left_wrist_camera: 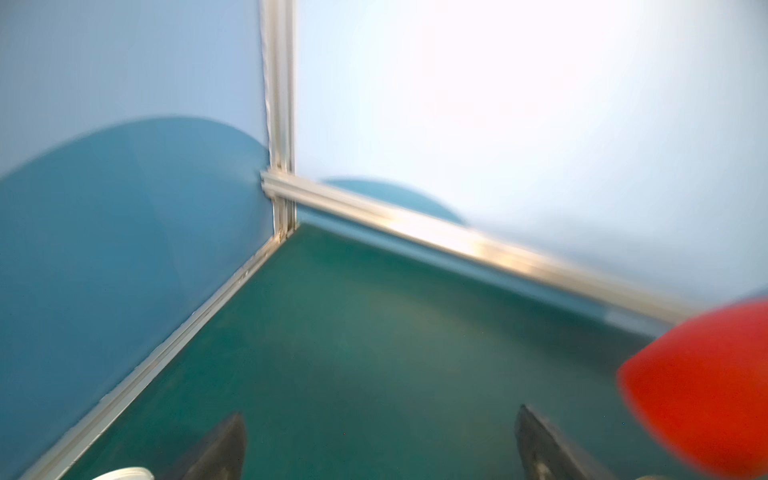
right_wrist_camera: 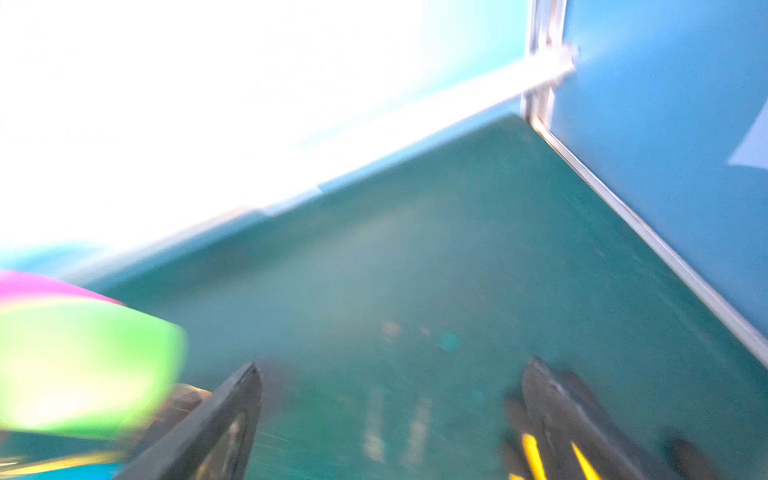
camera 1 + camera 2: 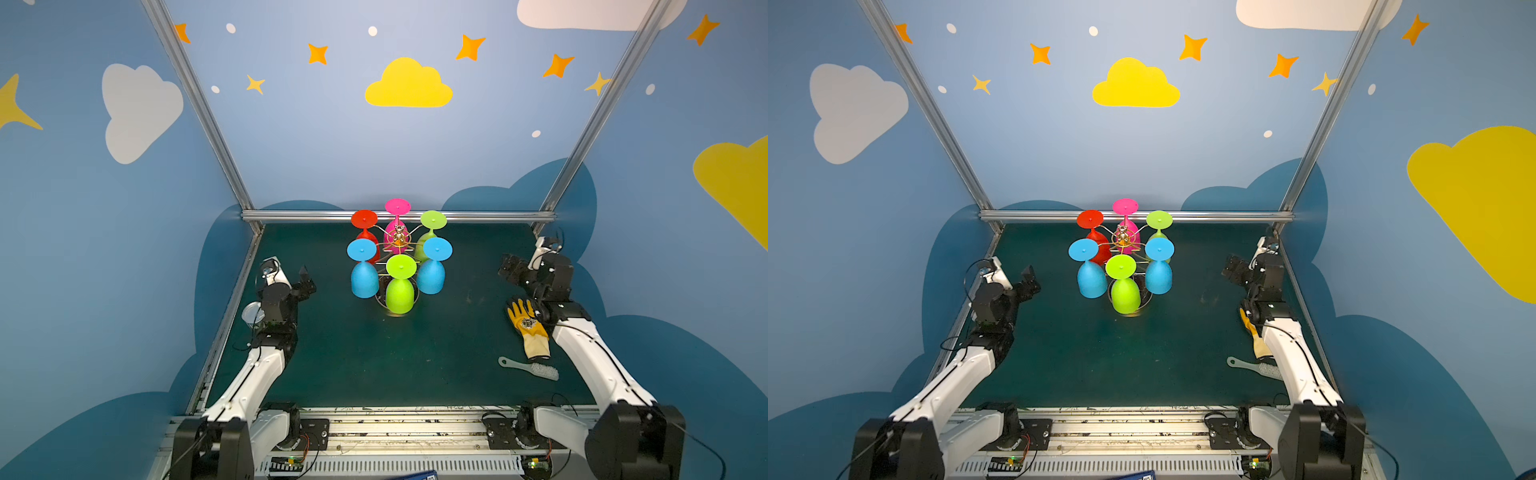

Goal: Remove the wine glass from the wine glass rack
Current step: 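Raise both arms and swing the grippers toward the glass rack, then close the right gripper on the foot of the nearest blue glass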

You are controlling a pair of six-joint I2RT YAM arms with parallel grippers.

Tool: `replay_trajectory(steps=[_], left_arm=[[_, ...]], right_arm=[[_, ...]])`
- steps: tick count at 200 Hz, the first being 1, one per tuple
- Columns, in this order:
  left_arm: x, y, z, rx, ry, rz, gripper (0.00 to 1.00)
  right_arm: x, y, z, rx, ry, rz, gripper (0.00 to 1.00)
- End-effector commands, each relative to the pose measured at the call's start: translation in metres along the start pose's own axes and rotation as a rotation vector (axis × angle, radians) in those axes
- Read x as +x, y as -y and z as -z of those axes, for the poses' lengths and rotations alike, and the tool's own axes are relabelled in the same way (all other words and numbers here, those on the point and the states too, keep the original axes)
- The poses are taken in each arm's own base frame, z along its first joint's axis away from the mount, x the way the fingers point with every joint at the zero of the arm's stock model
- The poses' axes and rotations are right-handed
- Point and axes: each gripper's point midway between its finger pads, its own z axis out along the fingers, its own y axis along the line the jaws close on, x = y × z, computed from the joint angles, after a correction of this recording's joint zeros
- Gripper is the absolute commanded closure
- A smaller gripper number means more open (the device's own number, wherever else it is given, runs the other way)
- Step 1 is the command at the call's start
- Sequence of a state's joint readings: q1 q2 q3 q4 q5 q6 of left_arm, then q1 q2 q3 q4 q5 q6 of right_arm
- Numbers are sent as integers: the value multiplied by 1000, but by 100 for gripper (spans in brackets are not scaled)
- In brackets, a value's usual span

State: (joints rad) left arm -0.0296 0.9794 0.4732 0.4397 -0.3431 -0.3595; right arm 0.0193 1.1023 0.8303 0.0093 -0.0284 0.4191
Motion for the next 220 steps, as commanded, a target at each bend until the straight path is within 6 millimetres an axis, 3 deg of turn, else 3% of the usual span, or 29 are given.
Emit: replay_trajectory(steps=[1,25,57,75,106,138,220], left_arm=[[-6,-4,19,22,42,226,1],[-32,21,37,157,56,184,1],[-68,47,52,233,8,68,1],[-79,59,56,279,-2,11,1],[-66,75,56,378,-54,-70,1],[-57,78,58,411,-90,-74,1],[-61,69,66,388,-52,-49,1]], right_arm=[[20,-29,18,-206,-129,-184,3],[7,-54,38,-370,-48,-216,6],[12,-73,55,-419,-162,-192,34],[17,-97,65,-527,-252,-190,40],[21,-136,73,-679,-352,-237,40],[22,-170,73,-756,-401,-232,36],[19,-214,49,-831,-460,-285,40]])
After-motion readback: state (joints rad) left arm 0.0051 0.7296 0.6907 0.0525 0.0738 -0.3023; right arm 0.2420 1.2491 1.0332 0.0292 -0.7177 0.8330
